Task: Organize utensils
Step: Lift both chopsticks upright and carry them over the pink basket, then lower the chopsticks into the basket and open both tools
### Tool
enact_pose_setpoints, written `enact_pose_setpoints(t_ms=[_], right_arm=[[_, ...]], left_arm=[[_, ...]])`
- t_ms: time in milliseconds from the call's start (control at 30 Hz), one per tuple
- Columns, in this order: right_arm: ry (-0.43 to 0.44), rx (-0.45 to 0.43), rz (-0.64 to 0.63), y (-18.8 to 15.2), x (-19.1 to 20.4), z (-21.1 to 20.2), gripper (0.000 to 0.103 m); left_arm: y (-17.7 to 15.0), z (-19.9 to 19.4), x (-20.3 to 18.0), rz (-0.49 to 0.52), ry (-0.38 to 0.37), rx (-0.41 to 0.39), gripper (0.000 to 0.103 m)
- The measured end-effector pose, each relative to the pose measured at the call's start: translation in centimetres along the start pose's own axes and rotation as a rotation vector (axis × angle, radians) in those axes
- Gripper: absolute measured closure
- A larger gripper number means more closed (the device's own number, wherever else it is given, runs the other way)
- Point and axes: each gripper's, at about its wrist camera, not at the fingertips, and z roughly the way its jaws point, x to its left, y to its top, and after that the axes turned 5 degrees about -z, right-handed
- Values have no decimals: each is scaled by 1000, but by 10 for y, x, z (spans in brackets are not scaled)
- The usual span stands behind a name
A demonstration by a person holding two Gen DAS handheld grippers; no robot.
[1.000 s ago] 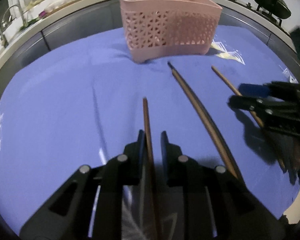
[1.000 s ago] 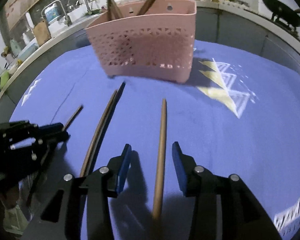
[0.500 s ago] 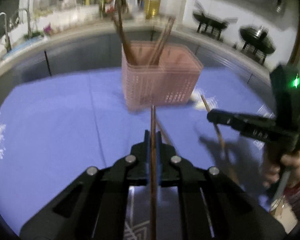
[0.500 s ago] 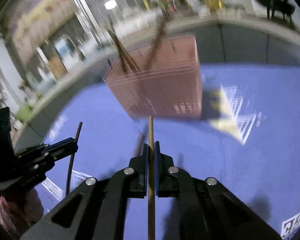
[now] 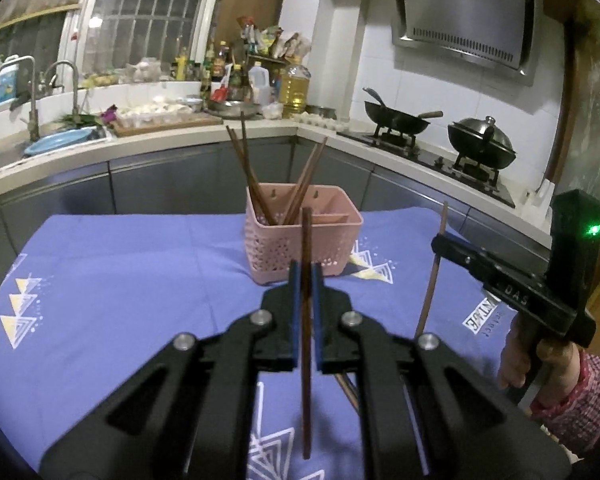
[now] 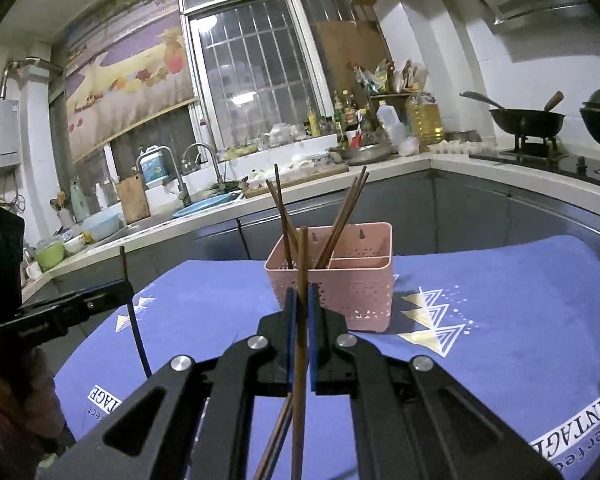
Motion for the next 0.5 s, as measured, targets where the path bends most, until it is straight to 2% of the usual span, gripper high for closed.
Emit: enact_pose_setpoints(t_ms=[100, 300, 500], right_arm=[[14, 27, 10, 5, -3, 7, 97], [38, -12, 36, 26, -7, 7, 97], [44, -114, 6, 95, -9, 28, 97]], left_arm=[[5, 0, 2, 3, 5, 1, 98], [36, 2, 1, -11, -22, -23, 98], [105, 14, -13, 26, -10, -126, 98]])
